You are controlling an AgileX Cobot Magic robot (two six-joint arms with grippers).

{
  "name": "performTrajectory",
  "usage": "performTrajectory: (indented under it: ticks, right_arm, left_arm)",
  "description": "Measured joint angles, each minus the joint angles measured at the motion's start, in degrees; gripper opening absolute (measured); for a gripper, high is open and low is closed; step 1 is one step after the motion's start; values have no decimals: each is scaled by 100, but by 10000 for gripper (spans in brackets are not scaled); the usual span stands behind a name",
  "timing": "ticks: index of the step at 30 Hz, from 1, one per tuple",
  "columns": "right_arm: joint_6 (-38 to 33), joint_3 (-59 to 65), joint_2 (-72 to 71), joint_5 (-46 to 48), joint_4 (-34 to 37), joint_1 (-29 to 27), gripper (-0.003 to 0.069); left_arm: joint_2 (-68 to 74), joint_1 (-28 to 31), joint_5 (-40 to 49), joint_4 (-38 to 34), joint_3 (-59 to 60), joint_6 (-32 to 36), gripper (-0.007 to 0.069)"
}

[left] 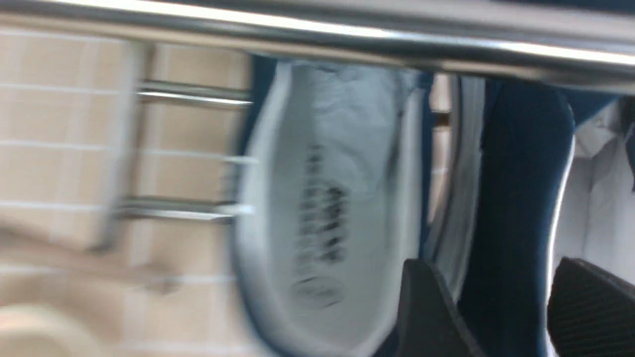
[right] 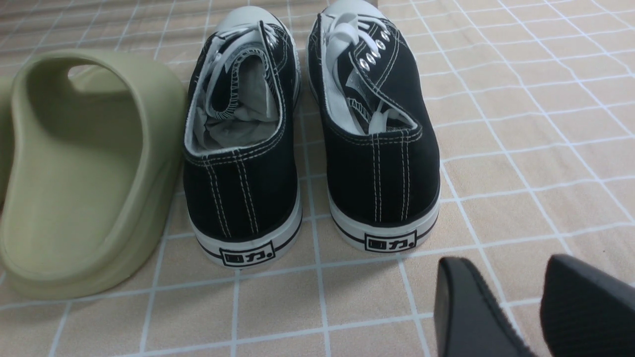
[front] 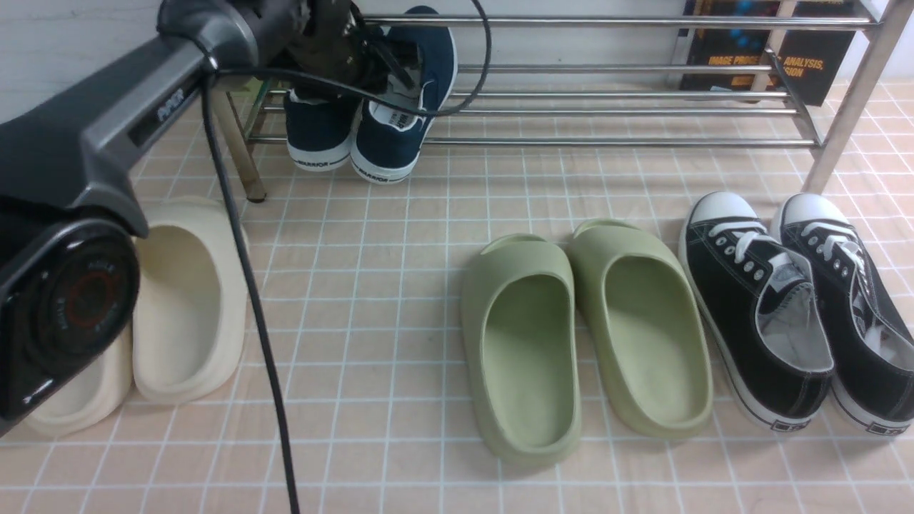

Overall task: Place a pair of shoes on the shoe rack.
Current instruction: Use the left arm to put a shoe into the shoe rack

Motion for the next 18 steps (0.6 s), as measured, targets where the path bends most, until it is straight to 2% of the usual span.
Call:
performTrajectory:
  ticks: [4,7,8,11,14,16,18]
  right_arm:
    - [0,0,0,0,0,0,239]
    - [0,0,0,0,0,0,239]
    - [0,0,0,0,0,0,239]
    - [0,0,0,0,0,0,239]
    - [0,0,0,0,0,0,239]
    - [0,0,0,0,0,0,239]
    - [0,0,0,0,0,0,239]
  left_arm:
    - [-464,18,965,75,-30,674,330]
    - [-573,18,1421,1,66,928,276]
    - [-582,18,1581,-106,303,1041,230]
    - [-570,18,1464,-326,798,1103,168]
    - [-473,18,719,-796,1508,1124,83]
    - [-442,18,473,-901,1640,1124,62]
    - [-359,18,-179,-1076,1711,1124,30]
